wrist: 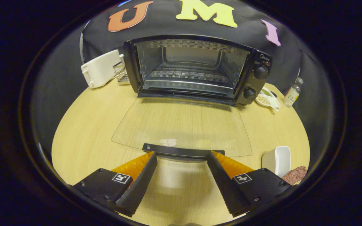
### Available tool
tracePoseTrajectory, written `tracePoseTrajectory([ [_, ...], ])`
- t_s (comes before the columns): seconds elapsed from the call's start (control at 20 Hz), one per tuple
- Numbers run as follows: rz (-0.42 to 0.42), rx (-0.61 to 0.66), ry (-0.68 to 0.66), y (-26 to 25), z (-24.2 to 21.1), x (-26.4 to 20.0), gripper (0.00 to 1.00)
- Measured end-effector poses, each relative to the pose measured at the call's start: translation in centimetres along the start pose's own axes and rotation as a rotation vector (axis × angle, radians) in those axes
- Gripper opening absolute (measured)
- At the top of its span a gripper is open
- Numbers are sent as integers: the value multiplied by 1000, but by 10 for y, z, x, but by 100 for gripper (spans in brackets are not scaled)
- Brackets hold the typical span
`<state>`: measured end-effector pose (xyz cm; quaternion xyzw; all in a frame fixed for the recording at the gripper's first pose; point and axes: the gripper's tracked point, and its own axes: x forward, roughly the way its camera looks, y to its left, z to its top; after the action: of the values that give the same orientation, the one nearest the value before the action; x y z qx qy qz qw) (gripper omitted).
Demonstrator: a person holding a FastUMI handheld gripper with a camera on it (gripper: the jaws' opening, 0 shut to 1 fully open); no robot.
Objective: Open the toaster oven, put the food inside, and close the toaster oven door.
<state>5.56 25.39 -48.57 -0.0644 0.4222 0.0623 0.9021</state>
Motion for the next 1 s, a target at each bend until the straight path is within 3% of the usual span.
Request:
tracePoseTrajectory([
  [0.25, 71, -28, -44, -7, 9, -22, 100],
  [0.4, 68, -66, -100, -36, 24, -47, 100],
  [0.7, 3, -40, -178, -149, 46, -104, 100],
  [0.9, -30, 47, -141, -238, 28, -120, 100],
  [1.0, 4, 97, -89, -268, 9, -121, 100],
])
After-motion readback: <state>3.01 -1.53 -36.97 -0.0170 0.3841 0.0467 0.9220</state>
